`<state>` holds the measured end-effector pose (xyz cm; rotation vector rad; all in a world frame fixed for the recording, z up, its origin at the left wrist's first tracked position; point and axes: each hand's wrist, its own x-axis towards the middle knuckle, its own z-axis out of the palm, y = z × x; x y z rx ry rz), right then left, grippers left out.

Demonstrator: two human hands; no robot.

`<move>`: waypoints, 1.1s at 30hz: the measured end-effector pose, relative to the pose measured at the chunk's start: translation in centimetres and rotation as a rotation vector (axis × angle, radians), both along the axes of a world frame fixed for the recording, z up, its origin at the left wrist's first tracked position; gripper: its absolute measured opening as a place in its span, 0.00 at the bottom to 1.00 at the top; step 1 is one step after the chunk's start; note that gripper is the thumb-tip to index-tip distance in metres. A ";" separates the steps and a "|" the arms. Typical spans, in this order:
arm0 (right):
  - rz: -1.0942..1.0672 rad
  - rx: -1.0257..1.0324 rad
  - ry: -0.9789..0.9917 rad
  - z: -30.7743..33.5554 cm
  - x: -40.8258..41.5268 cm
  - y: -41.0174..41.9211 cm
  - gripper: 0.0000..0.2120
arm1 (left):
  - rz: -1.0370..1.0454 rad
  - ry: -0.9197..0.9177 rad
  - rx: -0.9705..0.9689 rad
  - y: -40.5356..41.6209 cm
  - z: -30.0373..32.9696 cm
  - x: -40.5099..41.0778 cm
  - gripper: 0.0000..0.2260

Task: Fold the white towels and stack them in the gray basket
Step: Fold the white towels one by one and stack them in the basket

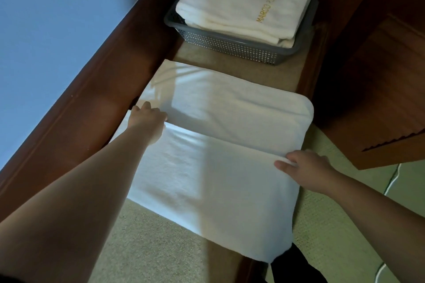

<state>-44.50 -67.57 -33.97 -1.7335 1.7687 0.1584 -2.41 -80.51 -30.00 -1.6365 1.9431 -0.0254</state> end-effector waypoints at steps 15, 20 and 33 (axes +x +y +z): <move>-0.025 -0.020 -0.198 -0.1 -4.3 -0.6 0.31 | 0.236 -0.088 -0.242 -0.2 1.1 -0.1 0.09; 0.078 0.020 -0.143 0.0 -5.4 -1.7 0.19 | 0.321 -0.116 -0.206 -1.1 1.3 -1.9 0.13; -0.140 -0.080 -0.110 1.0 -6.1 -12.0 0.39 | -0.069 0.265 0.013 -9.9 -0.8 -17.6 0.36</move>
